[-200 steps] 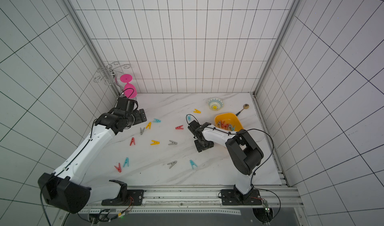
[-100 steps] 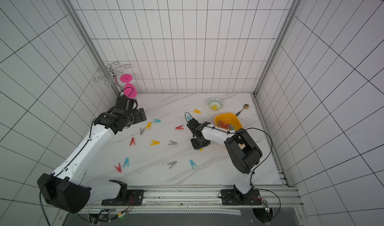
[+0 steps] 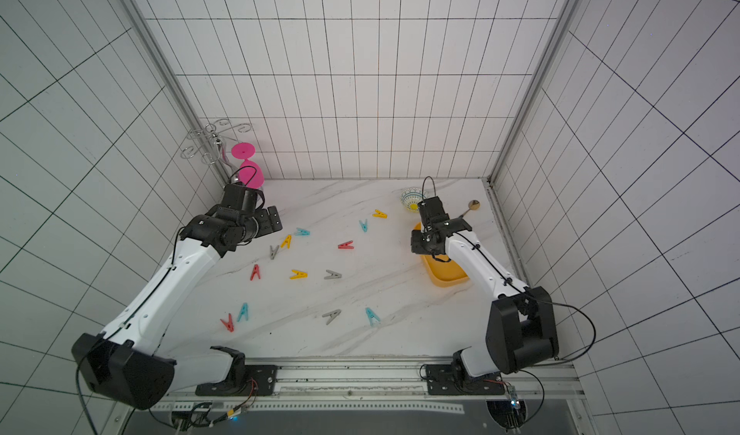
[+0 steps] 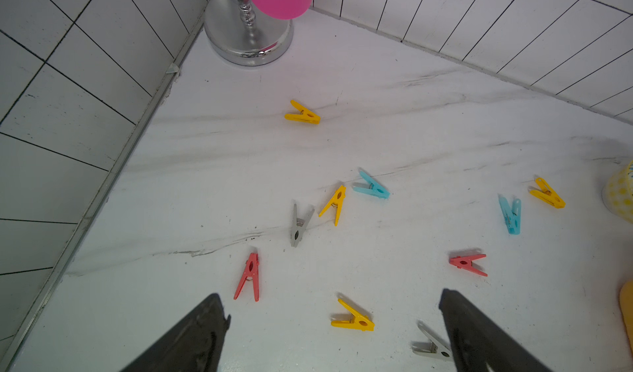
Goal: Put the clothespins into the storage box
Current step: Place the clothespin in the storage box.
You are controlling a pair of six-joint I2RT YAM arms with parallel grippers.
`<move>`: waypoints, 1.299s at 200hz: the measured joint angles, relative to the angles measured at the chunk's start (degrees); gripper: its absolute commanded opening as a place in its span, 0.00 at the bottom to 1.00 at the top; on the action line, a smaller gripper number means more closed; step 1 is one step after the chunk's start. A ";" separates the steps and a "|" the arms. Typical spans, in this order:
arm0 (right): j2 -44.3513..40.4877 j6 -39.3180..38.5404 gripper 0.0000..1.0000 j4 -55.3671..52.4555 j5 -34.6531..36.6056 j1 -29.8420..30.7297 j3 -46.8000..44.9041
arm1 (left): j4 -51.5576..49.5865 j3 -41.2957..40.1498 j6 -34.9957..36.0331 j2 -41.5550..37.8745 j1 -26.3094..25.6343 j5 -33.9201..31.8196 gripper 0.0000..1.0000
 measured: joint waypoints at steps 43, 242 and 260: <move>2.89 1.18 0.27 -0.13 -1.14 -11.96 -0.17 | 0.52 0.00 0.00 0.22 0.00 0.39 0.99; 20.13 2.97 0.40 4.70 -6.40 -12.59 1.42 | 0.50 -0.07 -0.48 0.94 -2.93 0.33 0.99; 20.11 2.99 0.43 4.44 -6.84 -12.33 2.67 | 0.42 -0.09 -0.50 0.94 -2.93 0.22 0.99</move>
